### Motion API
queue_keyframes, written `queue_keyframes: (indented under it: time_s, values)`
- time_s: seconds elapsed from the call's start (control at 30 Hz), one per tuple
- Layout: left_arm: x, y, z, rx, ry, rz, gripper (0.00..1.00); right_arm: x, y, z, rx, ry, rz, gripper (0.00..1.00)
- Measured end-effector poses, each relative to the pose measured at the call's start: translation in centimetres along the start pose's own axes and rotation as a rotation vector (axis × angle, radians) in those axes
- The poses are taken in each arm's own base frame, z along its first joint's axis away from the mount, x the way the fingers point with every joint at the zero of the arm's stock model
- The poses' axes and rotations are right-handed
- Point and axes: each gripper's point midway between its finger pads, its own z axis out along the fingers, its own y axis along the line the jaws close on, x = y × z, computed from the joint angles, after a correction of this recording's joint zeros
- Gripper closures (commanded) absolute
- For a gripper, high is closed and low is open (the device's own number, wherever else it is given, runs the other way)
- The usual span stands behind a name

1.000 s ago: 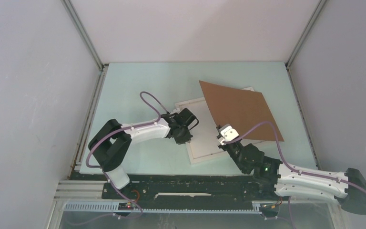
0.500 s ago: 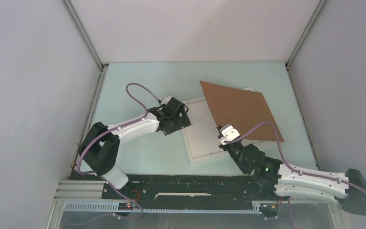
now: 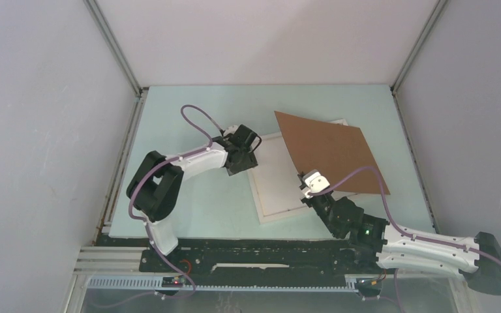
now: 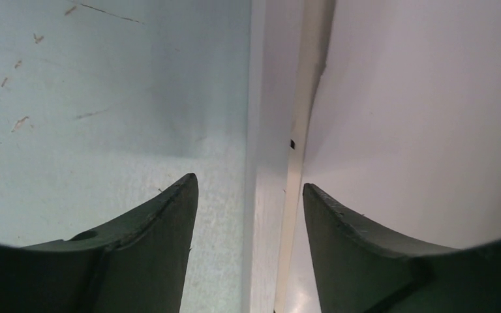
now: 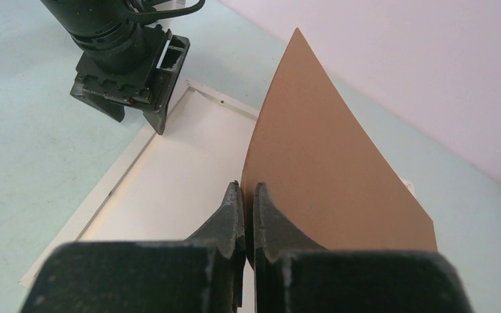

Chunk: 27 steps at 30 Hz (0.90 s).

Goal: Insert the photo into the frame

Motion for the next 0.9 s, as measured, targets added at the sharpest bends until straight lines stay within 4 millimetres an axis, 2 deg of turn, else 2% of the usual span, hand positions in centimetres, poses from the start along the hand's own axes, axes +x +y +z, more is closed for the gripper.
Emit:
queue_keyframes:
  time_s: [0.2,0.43,0.67,0.9]
  values:
    - [-0.7,0.9,0.9,-0.027,0.004,-0.005,0.4,0.1,-0.1,-0.1,0.001,0.005,-0.001,1.0]
    - [-1.7,0.5,1.1,-0.027,-0.016,0.012,0.3,0.2,-0.1,-0.1,0.002,0.007,-0.001,1.0]
    - [-1.3,0.9,2.0,-0.043,0.001,0.018,0.37,0.2,-0.1,-0.1,0.002,0.007,0.0,1.0]
    - [-1.8,0.4,2.4,-0.038,0.001,0.024,0.36,0.2,-0.1,-0.1,0.002,0.008,0.0,1.0]
